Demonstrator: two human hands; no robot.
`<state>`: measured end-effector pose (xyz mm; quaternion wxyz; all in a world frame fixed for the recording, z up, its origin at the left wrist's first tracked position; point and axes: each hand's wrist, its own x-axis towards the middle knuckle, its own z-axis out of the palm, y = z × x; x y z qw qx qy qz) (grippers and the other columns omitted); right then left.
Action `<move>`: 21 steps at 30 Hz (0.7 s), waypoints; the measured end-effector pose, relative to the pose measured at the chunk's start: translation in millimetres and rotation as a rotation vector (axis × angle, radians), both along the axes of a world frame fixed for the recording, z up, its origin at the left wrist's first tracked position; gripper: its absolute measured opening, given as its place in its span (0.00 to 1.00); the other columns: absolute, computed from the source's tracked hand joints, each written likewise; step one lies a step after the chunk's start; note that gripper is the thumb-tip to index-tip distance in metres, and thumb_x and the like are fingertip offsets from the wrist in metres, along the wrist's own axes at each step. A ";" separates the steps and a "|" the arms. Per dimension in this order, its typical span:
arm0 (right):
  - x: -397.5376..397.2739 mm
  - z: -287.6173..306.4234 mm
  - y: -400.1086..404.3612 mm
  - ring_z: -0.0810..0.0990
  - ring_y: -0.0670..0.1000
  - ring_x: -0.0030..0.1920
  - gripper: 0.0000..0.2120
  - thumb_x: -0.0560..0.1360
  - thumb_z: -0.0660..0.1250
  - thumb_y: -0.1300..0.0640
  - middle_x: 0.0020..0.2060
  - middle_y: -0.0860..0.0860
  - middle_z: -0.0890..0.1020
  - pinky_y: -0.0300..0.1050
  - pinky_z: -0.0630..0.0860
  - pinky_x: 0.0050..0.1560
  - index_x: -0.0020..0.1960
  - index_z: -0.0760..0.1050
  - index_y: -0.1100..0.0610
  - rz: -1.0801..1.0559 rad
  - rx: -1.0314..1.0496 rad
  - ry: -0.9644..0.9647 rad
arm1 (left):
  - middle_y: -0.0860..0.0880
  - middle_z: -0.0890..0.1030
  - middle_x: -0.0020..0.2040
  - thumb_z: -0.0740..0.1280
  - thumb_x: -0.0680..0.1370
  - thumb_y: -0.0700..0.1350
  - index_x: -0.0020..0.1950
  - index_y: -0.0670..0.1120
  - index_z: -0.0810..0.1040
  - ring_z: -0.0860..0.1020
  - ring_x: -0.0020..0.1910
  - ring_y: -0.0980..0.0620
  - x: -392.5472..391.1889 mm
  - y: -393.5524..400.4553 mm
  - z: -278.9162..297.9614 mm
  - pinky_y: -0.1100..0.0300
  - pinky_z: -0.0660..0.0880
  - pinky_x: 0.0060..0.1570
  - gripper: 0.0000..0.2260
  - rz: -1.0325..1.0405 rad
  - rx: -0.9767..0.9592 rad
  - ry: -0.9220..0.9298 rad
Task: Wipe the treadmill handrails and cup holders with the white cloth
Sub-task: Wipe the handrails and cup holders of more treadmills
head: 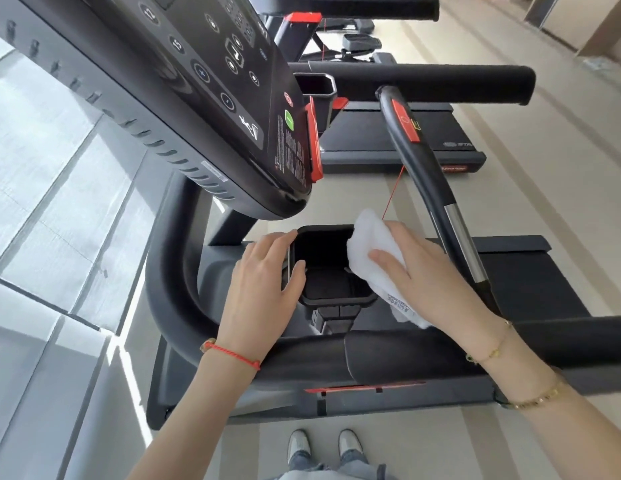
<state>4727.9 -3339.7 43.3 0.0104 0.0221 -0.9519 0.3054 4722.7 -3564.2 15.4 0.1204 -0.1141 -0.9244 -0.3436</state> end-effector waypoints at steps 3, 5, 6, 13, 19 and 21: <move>23.6 13.1 4.2 0.72 0.45 0.57 0.18 0.80 0.57 0.45 0.64 0.39 0.70 0.43 0.65 0.50 0.70 0.61 0.41 -0.004 0.035 0.072 | 0.51 0.77 0.63 0.67 0.78 0.45 0.67 0.46 0.75 0.72 0.63 0.50 3.7 3.8 3.6 0.47 0.72 0.63 0.17 -0.054 -0.011 0.038; 41.7 22.1 7.2 0.71 0.44 0.56 0.19 0.80 0.57 0.45 0.64 0.39 0.70 0.42 0.66 0.49 0.70 0.61 0.40 -0.016 0.098 0.129 | 0.51 0.77 0.62 0.67 0.78 0.46 0.67 0.46 0.76 0.72 0.63 0.50 7.0 8.3 8.6 0.46 0.72 0.62 0.17 -0.090 -0.013 0.068; 51.3 25.9 8.7 0.71 0.44 0.56 0.19 0.80 0.58 0.45 0.64 0.39 0.70 0.42 0.68 0.49 0.70 0.61 0.40 -0.034 0.116 0.151 | 0.52 0.78 0.62 0.67 0.78 0.46 0.67 0.47 0.76 0.72 0.63 0.50 8.7 11.4 11.9 0.46 0.72 0.63 0.17 -0.116 -0.005 0.075; 128.9 35.9 34.6 0.73 0.42 0.53 0.20 0.79 0.58 0.45 0.60 0.38 0.72 0.39 0.70 0.47 0.70 0.62 0.41 -0.229 0.162 0.246 | 0.52 0.79 0.61 0.66 0.79 0.46 0.68 0.47 0.75 0.74 0.62 0.52 32.0 56.9 33.8 0.48 0.72 0.64 0.17 -0.393 0.022 0.061; 206.3 29.4 74.4 0.75 0.45 0.52 0.19 0.79 0.58 0.44 0.58 0.41 0.74 0.43 0.75 0.47 0.69 0.63 0.41 -0.440 0.117 0.205 | 0.52 0.79 0.59 0.65 0.79 0.46 0.66 0.47 0.76 0.77 0.57 0.52 74.1 117.1 38.1 0.47 0.73 0.62 0.15 -0.595 0.014 0.074; 235.8 22.9 89.0 0.74 0.44 0.53 0.18 0.79 0.58 0.45 0.58 0.41 0.74 0.44 0.75 0.48 0.69 0.64 0.41 -0.505 0.106 0.177 | 0.53 0.79 0.59 0.65 0.79 0.47 0.66 0.48 0.76 0.75 0.59 0.54 93.0 139.2 36.2 0.47 0.73 0.61 0.15 -0.654 0.013 0.076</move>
